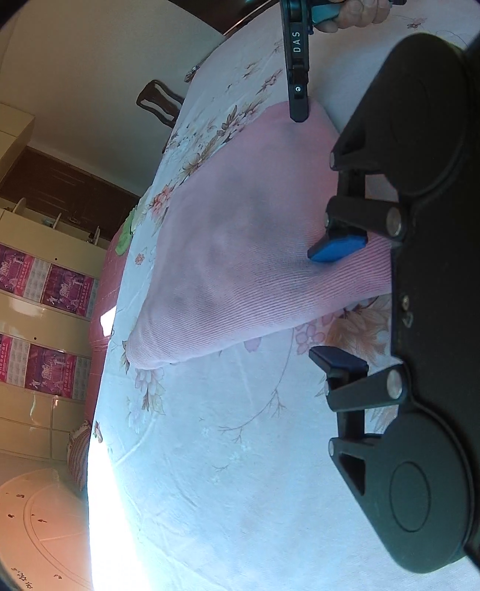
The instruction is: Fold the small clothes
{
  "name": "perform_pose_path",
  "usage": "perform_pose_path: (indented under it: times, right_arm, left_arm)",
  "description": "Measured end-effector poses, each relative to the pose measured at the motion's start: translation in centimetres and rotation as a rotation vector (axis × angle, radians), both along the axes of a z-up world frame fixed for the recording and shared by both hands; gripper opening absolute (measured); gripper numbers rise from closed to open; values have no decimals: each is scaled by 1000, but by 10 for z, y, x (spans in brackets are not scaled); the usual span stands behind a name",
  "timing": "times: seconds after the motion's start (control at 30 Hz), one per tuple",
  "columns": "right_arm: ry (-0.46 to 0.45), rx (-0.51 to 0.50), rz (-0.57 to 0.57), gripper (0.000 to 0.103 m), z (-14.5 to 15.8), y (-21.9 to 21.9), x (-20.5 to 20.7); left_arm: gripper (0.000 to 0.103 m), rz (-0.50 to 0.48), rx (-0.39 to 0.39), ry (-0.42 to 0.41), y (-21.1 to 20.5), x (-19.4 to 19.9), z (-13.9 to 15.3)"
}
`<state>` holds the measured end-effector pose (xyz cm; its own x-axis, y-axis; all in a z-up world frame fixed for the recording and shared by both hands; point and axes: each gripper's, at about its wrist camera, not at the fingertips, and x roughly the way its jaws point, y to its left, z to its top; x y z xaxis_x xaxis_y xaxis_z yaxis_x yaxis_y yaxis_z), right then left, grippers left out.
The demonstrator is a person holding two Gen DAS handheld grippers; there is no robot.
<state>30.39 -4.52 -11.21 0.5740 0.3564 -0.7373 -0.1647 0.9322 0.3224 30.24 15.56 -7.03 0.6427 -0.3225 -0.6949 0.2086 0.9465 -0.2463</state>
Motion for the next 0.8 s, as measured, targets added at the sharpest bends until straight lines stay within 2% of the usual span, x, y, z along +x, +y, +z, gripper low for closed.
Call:
perform_pose_path:
  times: [0.03,0.1,0.17,0.27,0.33,0.4,0.47,0.53,0.6,0.63,0.7,0.77,0.8]
  right_arm:
    - [-10,-1,4,3,0,-1,0]
    - [-25,-15,-6,3,5,-6,0]
    - [-46,-56,-3,3,9,-8,-1]
    - [-41,-118,18,3,-7,-7,2]
    - [-53,-118,8,4,-10,-5,2]
    - [-50,-97,-16,4,-2,-9,-1]
    - [-114,-90,-19,4,15,-10,-17]
    - [-138,-93,9,4,19,-7,-29]
    - [-72,-137,33,4,3,-1,-24]
    - [-39,-145,31,8,-8,-1,-20]
    - [-29,-104,-15,15,-8,-9,-21]
    - [-62,-69,-46,15,9,-17,-35]
    - [-82,-66,-48,15,17,-20,-45]
  left_arm:
    - [50,7,1,5,-1,0,1]
    - [47,1,8,-10,-5,-4,8]
    - [48,-17,58,-6,-12,-7,8]
    - [52,-6,86,30,-17,-8,-3]
    - [52,14,94,24,-17,-11,-5]
    - [49,33,67,6,-18,-21,8]
    - [50,29,81,-11,-22,-33,15]
    - [58,32,120,13,-26,-38,8]
    - [65,45,169,53,-31,-37,-7]
    - [66,43,193,30,-35,-39,-11]
    - [63,49,259,37,-46,-44,-5]
    - [67,58,223,7,-51,-61,11]
    - [76,71,205,-7,-52,-69,17]
